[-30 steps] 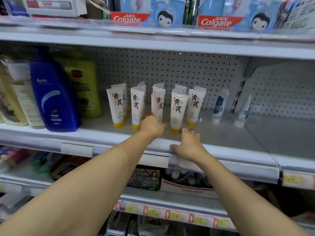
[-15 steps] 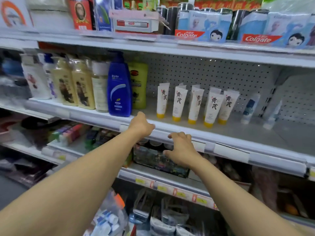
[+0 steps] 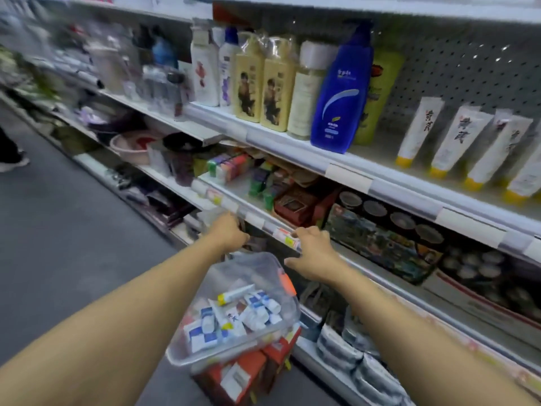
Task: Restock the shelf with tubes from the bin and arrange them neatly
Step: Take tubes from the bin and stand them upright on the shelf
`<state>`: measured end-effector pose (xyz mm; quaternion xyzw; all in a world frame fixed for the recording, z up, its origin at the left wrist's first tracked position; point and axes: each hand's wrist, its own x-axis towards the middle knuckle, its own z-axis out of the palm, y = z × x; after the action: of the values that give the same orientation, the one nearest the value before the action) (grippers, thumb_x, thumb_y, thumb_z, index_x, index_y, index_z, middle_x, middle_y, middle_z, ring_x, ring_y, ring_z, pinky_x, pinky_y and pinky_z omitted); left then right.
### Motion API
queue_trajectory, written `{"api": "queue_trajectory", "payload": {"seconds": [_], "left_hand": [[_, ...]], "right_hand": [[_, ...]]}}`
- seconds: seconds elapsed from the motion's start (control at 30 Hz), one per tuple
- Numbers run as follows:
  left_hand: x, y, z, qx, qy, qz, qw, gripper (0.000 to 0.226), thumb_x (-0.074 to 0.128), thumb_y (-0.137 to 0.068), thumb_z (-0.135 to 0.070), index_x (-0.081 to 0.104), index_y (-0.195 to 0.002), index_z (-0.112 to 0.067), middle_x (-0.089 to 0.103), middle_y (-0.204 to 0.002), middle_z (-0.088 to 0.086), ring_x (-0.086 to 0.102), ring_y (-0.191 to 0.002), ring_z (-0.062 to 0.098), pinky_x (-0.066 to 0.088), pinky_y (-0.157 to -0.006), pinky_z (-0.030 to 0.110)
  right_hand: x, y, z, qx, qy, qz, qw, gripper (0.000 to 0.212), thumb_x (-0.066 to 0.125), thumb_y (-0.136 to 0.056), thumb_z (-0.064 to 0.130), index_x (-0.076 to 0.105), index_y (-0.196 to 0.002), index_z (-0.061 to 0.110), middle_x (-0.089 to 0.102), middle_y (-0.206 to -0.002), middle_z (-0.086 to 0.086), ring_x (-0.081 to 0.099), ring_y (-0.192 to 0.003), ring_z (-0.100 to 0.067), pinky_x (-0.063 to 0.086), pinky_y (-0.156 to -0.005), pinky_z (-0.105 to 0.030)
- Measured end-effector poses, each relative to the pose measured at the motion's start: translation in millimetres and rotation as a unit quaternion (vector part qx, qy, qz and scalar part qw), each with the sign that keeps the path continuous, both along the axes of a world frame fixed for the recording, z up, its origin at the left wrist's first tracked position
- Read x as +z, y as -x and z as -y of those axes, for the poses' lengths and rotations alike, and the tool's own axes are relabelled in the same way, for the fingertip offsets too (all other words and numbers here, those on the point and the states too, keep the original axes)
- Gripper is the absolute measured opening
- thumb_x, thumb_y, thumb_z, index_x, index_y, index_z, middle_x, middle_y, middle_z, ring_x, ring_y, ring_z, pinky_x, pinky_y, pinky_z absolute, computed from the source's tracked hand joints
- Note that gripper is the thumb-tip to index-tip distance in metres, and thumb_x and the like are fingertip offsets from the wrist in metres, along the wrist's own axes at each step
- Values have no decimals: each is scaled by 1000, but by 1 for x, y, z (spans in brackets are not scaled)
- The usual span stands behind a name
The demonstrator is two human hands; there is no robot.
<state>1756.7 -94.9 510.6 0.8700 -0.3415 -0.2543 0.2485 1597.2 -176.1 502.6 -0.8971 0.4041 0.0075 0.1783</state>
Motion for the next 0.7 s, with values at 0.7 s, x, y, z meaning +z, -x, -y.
{"api": "queue_trajectory", "payload": {"seconds": [0.7], "left_hand": [[-231,-88,-46,173,-157,-151,961,44,63,-85,-20,47,-124,-8,56,-126,13,54,-113,29,44,-93,31]], "right_hand": [[-195,-119,29,66,-187,-115,973,58,63,-84,29,40,-135,13,34,-138,-14,31,-130,-31,34,-106,-37]]}}
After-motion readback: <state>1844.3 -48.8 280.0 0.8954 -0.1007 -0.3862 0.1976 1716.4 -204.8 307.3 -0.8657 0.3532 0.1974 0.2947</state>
